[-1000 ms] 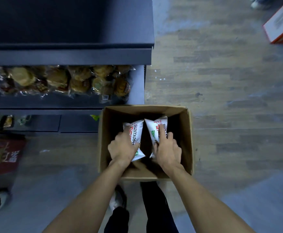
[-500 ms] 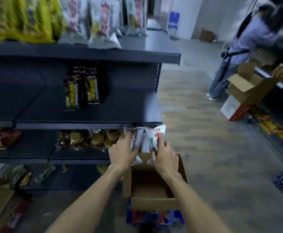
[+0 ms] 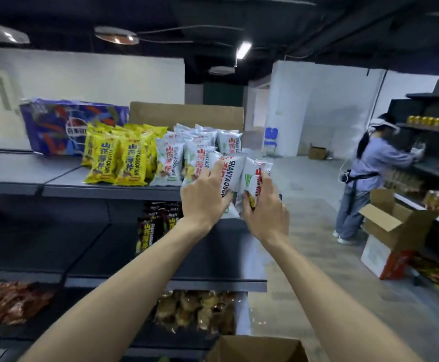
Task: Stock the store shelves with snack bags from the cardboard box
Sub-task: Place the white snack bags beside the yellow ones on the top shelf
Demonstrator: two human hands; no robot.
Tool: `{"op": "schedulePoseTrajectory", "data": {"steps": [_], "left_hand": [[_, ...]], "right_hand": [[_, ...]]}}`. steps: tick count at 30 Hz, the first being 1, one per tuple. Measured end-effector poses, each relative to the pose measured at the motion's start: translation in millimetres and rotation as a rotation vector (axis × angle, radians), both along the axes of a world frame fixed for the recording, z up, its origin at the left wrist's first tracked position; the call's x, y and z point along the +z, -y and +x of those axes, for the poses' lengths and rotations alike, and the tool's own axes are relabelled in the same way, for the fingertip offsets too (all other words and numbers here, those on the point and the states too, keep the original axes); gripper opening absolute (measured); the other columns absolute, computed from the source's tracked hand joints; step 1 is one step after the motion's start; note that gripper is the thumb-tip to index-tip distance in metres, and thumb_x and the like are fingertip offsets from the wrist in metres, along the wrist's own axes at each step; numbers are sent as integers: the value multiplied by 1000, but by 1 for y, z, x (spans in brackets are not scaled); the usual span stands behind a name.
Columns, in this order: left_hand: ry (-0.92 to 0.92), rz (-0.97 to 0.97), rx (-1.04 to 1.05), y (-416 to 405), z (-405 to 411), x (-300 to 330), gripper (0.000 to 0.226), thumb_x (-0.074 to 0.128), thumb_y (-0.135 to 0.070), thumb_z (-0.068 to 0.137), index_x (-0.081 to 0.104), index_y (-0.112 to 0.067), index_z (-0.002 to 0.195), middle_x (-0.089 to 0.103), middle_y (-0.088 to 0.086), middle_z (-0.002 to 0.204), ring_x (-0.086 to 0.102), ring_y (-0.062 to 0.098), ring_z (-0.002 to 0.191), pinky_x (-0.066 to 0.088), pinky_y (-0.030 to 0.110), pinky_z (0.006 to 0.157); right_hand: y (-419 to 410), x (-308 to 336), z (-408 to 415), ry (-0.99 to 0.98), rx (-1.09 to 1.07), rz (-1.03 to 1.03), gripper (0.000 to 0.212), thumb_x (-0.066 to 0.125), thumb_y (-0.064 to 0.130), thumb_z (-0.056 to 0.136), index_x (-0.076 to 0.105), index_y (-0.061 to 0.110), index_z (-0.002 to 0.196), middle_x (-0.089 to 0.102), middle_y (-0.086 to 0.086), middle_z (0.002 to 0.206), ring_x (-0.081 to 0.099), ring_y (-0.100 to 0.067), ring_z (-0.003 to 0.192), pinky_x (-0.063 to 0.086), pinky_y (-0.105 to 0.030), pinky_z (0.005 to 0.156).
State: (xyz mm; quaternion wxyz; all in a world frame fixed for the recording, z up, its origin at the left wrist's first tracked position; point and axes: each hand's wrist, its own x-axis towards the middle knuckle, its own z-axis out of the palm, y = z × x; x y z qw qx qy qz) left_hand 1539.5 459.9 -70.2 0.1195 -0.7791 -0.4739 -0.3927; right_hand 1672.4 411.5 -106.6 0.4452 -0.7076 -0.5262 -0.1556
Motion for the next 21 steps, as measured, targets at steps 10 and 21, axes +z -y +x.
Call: {"op": "schedulePoseTrajectory", "data": {"steps": [10, 21], "left_hand": [[-62, 45, 85, -71, 72, 38, 64, 58, -43, 90, 27, -31, 146, 57, 6, 109, 65, 25, 78, 38, 30, 55], [-163, -118, 259, -214, 158, 32, 65, 59, -23, 90, 26, -25, 146, 46, 16, 132, 67, 30, 84, 52, 37, 68]], "right_hand": [[-70, 55, 71, -23, -87, -61, 52, 55, 38, 94, 30, 22, 137, 54, -7, 112, 63, -34, 91, 52, -45, 73], [-163, 46, 159, 34, -50, -138, 58, 53, 43, 94, 25, 26, 143, 53, -5, 111, 64, -34, 90, 53, -46, 74]]}}
